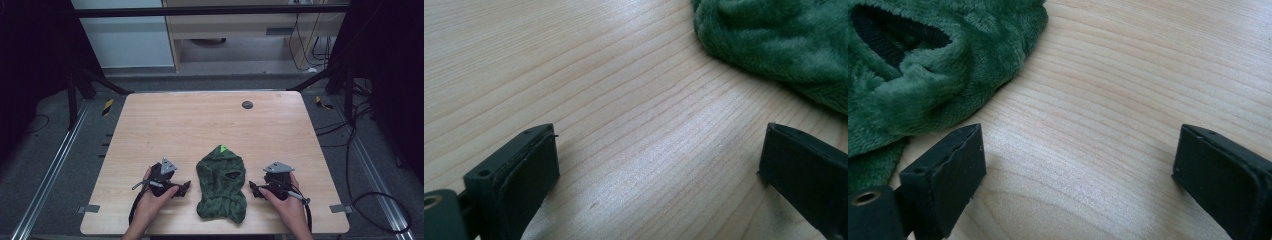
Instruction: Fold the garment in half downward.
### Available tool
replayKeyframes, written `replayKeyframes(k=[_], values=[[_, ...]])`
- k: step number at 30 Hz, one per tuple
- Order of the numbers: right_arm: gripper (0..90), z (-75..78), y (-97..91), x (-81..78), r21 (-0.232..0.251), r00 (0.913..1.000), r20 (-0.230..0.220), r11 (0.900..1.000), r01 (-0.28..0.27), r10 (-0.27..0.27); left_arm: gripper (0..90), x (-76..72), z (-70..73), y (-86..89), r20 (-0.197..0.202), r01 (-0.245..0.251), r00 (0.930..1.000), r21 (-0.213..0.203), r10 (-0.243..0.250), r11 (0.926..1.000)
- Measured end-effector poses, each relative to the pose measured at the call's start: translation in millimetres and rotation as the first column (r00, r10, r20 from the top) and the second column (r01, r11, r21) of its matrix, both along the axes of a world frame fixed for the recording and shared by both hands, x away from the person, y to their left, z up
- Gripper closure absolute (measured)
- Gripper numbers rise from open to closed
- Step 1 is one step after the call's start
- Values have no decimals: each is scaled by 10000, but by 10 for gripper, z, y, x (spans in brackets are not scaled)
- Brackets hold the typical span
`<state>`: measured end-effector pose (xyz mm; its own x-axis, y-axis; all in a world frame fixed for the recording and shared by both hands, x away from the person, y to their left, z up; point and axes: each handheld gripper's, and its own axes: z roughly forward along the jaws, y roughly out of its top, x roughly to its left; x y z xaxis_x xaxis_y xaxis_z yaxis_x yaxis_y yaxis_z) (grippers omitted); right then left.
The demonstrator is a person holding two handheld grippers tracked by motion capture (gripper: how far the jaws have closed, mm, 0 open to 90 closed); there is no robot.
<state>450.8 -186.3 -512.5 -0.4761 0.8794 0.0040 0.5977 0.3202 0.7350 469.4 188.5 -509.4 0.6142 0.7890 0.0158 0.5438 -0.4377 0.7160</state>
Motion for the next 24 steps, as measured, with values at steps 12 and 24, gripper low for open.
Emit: replayKeyframes(k=[12,24], values=[[94,3,-9,11,-15,10000,34,10000,68,-68,19,-4,13,-7,-37,5,10000,18,-5,10000],[358,221,50,308,-784,9963,-732,9956,-510,453,207,364,168,53,-691,123,9975,23,-121,9999]])
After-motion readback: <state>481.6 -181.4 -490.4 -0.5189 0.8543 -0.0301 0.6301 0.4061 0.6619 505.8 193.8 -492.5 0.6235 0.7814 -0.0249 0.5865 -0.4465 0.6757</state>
